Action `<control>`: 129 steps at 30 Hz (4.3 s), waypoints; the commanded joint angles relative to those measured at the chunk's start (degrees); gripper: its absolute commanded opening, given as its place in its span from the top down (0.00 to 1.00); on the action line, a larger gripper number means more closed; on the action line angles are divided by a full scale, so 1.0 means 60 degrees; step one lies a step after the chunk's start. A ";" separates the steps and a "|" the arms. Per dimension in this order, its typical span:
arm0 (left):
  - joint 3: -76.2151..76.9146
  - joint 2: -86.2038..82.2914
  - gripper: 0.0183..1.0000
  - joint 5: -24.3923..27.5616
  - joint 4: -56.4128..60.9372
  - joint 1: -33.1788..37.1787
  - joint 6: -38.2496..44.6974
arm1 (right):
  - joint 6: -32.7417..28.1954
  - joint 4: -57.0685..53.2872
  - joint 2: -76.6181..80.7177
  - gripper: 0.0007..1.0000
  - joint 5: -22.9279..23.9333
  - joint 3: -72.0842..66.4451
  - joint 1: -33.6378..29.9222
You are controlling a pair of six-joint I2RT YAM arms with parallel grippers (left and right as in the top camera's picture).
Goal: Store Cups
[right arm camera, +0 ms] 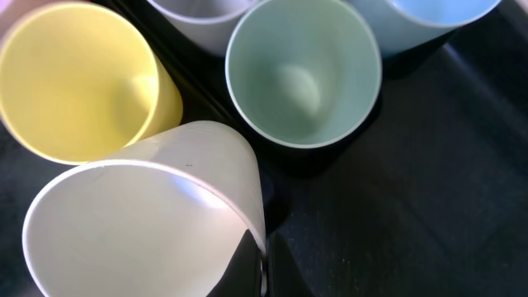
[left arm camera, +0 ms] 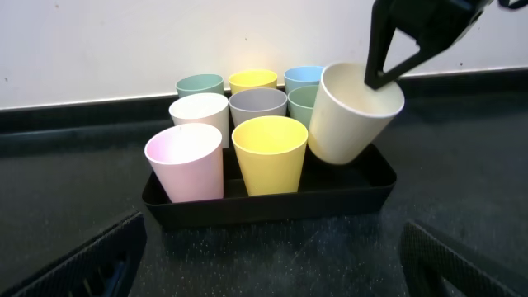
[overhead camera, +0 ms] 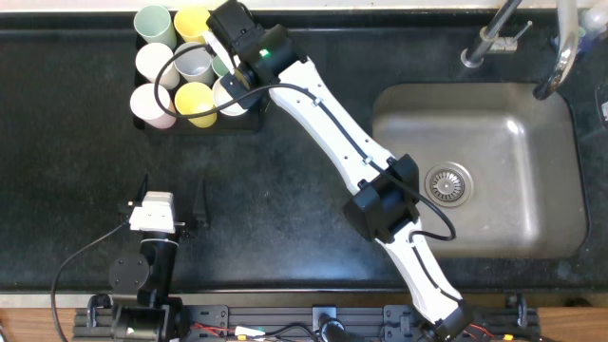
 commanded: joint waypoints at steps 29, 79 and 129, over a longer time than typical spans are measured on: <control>-0.0044 -0.0073 0.00 -0.0015 0.0015 0.0044 0.0098 | -0.0248 0.0025 0.0484 0.96 0.0120 -0.0681 0.0076; -0.0044 -0.0073 0.00 -0.0015 0.0015 0.0044 0.0098 | 0.1231 -0.1628 -0.4269 0.00 0.1530 -0.1443 -0.2506; -0.0044 -0.0073 0.00 -0.0015 0.0015 0.0044 0.0098 | 0.2681 1.2448 -2.3285 0.00 0.3133 -2.4451 -0.6033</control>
